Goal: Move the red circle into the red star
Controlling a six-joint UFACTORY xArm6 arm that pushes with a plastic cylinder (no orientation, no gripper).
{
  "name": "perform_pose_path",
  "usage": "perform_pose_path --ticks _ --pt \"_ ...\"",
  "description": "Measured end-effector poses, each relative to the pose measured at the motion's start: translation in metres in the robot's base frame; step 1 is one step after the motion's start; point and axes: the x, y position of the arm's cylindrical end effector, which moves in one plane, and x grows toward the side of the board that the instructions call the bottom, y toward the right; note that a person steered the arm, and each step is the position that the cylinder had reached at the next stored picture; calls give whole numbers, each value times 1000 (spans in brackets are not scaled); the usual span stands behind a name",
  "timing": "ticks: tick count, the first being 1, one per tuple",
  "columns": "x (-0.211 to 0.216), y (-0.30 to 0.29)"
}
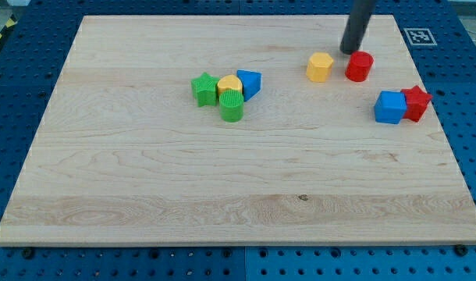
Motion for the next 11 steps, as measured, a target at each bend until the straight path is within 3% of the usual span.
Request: perform_pose_path --ticks 1,4,6,8,11 --pt "0 -27" --pt "39 -19" --pt "39 26" --pt "16 26" --pt "16 58"
